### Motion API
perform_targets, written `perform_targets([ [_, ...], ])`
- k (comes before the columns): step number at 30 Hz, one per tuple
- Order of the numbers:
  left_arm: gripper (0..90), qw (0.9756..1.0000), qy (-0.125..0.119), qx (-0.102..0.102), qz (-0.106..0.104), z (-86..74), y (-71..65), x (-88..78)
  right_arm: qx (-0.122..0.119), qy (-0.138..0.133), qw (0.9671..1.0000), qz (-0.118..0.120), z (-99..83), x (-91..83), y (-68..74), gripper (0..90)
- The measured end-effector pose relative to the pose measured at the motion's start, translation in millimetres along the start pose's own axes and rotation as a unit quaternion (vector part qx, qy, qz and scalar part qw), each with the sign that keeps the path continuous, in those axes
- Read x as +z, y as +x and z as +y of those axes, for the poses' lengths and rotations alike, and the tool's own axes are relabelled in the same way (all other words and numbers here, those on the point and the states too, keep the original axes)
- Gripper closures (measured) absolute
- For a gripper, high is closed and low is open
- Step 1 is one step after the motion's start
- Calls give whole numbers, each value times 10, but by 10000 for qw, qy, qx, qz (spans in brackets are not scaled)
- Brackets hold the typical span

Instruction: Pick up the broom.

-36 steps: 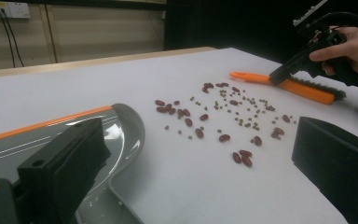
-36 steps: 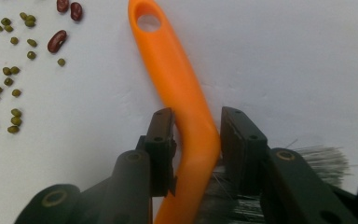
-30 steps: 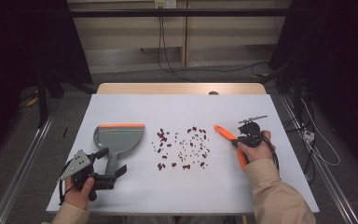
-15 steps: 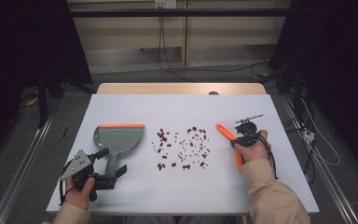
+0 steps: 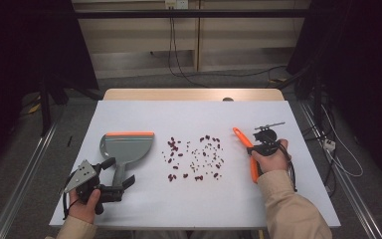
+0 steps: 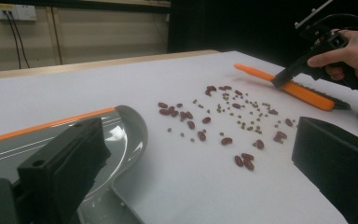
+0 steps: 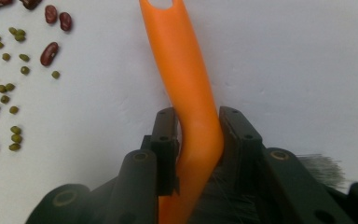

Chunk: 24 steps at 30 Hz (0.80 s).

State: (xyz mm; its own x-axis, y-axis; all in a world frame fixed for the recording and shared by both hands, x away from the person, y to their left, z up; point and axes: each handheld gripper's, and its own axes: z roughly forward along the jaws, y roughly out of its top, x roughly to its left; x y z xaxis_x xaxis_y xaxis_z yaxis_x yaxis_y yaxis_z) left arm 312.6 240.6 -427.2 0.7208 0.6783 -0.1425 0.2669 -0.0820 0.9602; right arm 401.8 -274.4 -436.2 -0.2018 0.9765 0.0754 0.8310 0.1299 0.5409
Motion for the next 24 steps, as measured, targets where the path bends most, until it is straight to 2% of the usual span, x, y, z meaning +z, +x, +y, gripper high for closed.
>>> perform_targets([
  [1,28,10000,-5,-17,33,-1,-2,-1,0,0,10000,0,0,0,0,695],
  [7,28,10000,-22,22,18,11,-4,-6,227,-464,9983,267,-42,-145,-92,697],
  [11,28,10000,1,41,23,12,-8,-1,301,-948,9937,521,-111,-259,-111,698],
  [16,28,10000,0,11,29,25,-23,9,259,-1594,9842,728,-185,-415,-110,702],
  [21,28,10000,-32,53,23,69,-59,5,387,-2239,9692,945,-301,-540,-149,703],
  [24,28,10000,-37,25,-6,100,-97,15,470,-2482,9624,1001,-379,-573,-165,704],
])
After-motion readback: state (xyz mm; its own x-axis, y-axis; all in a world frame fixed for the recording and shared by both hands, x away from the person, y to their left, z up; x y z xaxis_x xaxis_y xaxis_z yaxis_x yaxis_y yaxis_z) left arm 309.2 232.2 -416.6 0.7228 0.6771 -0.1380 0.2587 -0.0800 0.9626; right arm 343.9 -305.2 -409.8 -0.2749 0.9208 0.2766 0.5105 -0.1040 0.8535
